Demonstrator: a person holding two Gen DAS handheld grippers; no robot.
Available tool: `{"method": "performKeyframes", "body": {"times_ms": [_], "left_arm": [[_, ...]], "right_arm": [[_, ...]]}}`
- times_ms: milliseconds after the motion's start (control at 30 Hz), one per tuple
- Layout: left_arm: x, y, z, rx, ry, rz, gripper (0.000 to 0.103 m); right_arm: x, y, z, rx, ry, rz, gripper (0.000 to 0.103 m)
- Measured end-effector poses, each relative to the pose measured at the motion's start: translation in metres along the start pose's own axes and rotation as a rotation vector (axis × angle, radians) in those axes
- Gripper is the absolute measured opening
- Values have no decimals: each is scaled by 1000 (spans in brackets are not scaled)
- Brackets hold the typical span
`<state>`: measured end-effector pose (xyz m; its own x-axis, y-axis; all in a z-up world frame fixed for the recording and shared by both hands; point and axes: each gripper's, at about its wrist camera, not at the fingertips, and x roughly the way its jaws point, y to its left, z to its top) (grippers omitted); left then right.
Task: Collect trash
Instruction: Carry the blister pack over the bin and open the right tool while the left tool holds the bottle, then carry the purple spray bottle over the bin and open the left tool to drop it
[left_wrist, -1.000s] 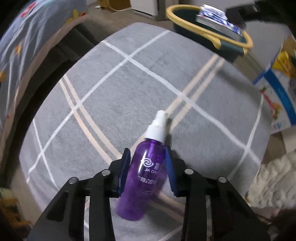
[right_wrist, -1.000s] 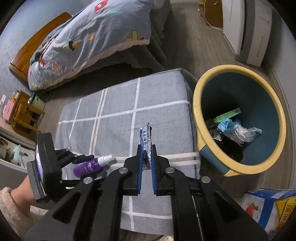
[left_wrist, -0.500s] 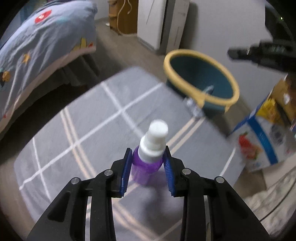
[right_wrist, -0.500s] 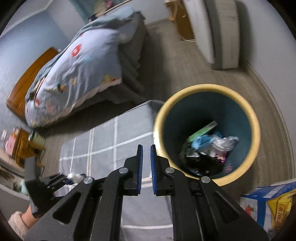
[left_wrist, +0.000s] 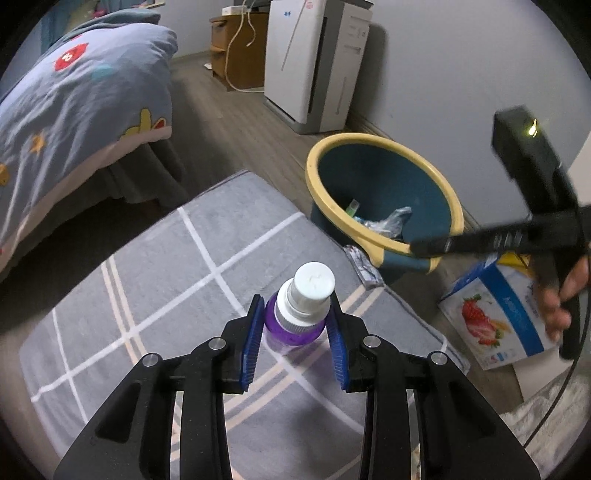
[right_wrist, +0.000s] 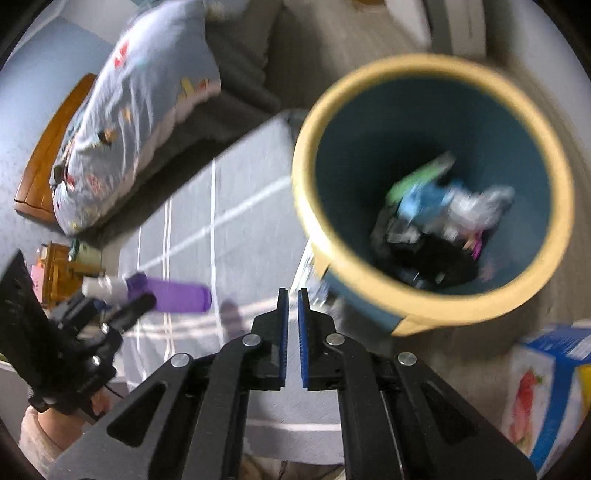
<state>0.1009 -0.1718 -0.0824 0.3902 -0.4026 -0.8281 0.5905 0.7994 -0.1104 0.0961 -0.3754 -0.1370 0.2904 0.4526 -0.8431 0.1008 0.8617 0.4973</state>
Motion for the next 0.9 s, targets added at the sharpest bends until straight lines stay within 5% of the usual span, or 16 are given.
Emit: {"method": "performKeyframes", "body": {"times_ms": [400, 600, 700, 900], "left_arm": [[-6, 23, -1, -21, -15, -39, 34], [-9, 25, 0, -3, -27, -65, 35], [-10, 25, -1, 0, -26, -76, 35], [-10, 27, -2, 4, -27, -79, 35]], "right_arm": [[51, 6, 8, 89, 55, -132, 34], [63, 13, 14, 81, 54, -185, 35], [66, 17, 15, 64, 42, -231, 26], [66, 20, 17, 46, 40, -231, 23]]}}
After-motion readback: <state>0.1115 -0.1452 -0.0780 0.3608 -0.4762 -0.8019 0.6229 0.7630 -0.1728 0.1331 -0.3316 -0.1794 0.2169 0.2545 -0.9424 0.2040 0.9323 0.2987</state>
